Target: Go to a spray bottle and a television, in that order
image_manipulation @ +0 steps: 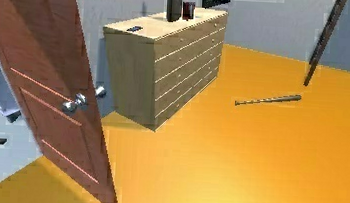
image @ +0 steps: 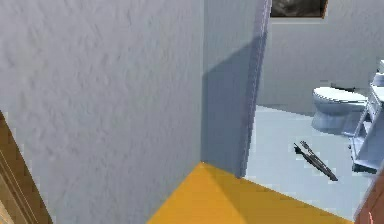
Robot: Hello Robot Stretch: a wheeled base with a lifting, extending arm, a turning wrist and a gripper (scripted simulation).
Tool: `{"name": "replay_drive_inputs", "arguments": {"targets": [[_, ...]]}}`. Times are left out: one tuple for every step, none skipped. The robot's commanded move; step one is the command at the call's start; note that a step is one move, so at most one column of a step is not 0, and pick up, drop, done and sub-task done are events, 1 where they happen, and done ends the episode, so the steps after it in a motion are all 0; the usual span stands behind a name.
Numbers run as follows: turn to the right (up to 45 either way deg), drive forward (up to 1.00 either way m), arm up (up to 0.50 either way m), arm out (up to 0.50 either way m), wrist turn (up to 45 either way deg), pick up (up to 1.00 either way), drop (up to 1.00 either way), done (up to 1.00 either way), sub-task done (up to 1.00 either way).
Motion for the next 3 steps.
{"name": "replay_drive_inputs", "arguments": {"targets": [[0.0, 0.3, 0.0, 0.0, 0.0, 0.0, 0.0, 0.0, 0.0], [36.0, 0.0, 0.0, 0.0, 0.0, 0.0, 0.0, 0.0, 0.0], [0.0, 1.0, 0.0, 0.0, 0.0, 0.0, 0.0, 0.0, 0.0]]}}
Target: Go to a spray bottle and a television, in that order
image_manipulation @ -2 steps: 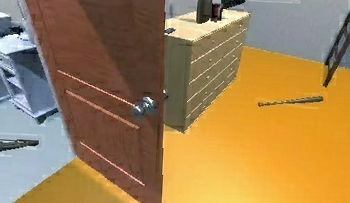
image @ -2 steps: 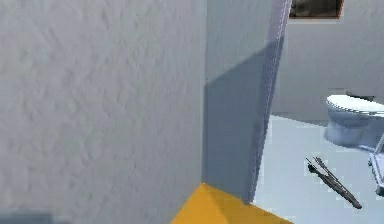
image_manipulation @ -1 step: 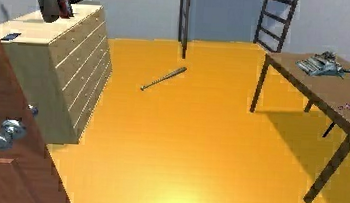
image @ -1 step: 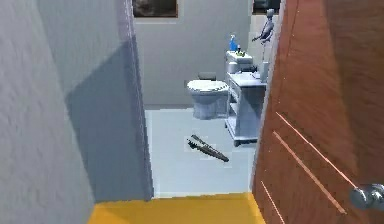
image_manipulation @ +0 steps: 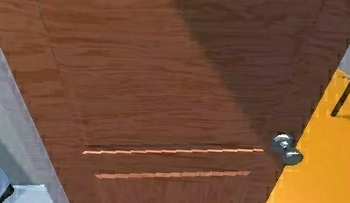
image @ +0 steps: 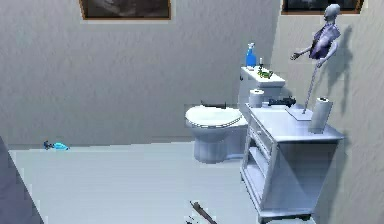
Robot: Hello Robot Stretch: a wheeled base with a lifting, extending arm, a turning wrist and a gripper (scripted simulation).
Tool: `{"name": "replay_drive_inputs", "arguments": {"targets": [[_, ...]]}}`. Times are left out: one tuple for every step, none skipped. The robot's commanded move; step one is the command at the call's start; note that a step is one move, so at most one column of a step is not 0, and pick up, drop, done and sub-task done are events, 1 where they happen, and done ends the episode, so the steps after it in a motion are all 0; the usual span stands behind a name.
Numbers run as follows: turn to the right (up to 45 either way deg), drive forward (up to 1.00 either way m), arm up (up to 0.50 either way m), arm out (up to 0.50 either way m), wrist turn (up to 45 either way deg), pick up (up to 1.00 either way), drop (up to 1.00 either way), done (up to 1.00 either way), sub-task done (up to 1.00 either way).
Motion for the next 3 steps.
{"name": "replay_drive_inputs", "arguments": {"targets": [[12.0, 0.0, 0.0, 0.0, 0.0, 0.0, 0.0, 0.0, 0.0], [0.0, 0.2, 0.0, 0.0, 0.0, 0.0, 0.0, 0.0, 0.0], [-39.0, 0.0, 0.0, 0.0, 0.0, 0.0, 0.0, 0.0, 0.0]]}}
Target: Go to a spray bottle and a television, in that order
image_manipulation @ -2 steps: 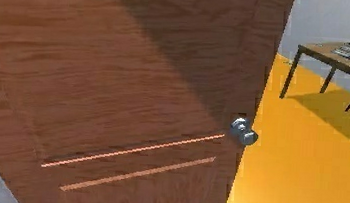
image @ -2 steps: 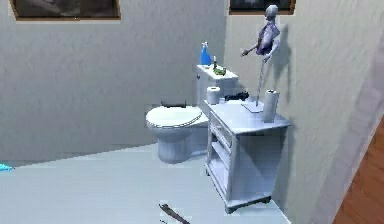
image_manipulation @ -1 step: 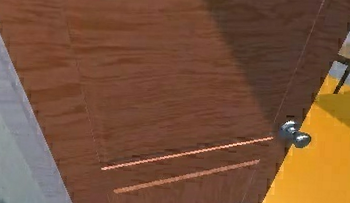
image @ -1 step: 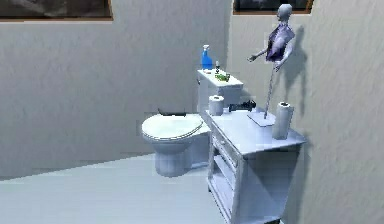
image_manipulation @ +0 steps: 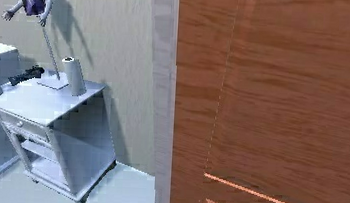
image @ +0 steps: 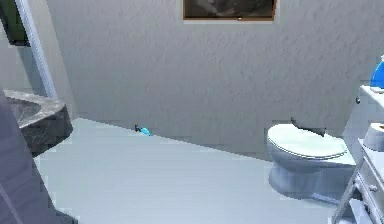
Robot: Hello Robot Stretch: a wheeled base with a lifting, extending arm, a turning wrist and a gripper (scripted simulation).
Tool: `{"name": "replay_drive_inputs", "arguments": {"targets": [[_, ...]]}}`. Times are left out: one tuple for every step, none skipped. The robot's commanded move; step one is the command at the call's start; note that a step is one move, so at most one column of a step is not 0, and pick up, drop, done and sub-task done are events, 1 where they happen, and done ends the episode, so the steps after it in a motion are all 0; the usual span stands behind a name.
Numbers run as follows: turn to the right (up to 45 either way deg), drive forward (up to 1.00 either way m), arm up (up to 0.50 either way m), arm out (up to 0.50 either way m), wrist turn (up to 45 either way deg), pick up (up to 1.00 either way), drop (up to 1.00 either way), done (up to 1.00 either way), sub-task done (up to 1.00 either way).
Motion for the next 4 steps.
{"name": "replay_drive_inputs", "arguments": {"targets": [[-3.0, 0.0, 0.0, 0.0, 0.0, 0.0, 0.0, 0.0, 0.0], [0.0, 0.3, 0.0, 0.0, 0.0, 0.0, 0.0, 0.0, 0.0], [-15.0, 0.0, 0.0, 0.0, 0.0, 0.0, 0.0, 0.0, 0.0], [0.0, 1.0, 0.0, 0.0, 0.0, 0.0, 0.0, 0.0, 0.0]]}}
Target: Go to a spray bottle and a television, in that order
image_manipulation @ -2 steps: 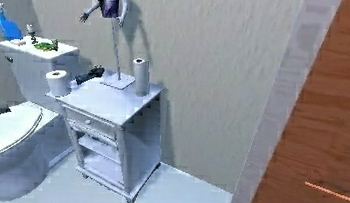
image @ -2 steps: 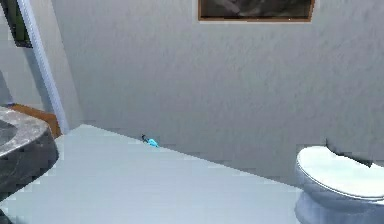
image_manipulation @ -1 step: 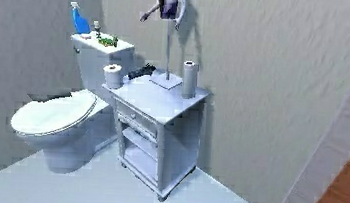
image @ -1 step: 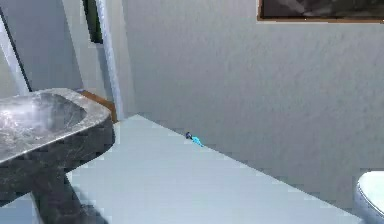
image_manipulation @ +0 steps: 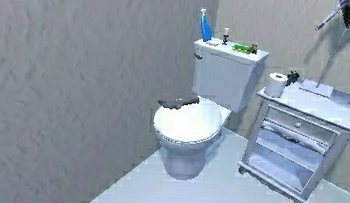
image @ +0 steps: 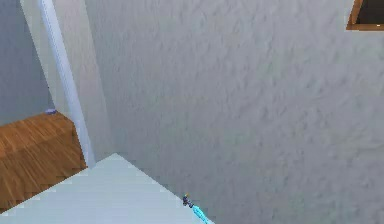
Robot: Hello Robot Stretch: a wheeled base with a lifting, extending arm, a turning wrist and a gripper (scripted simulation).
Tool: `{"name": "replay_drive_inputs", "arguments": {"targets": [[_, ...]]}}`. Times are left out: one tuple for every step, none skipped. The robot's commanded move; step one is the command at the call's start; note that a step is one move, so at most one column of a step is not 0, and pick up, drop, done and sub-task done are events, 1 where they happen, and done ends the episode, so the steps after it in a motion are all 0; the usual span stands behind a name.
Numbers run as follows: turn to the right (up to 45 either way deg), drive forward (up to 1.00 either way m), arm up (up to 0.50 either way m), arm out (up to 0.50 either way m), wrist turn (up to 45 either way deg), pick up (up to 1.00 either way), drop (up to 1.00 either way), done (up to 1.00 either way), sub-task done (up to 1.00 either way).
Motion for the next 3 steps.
{"name": "replay_drive_inputs", "arguments": {"targets": [[-12.0, 0.0, 0.0, 0.0, 0.0, 0.0, 0.0, 0.0, 0.0], [0.0, 0.2, 0.0, 0.0, 0.0, 0.0, 0.0, 0.0, 0.0], [-36.0, 0.0, 0.0, 0.0, 0.0, 0.0, 0.0, 0.0, 0.0]]}}
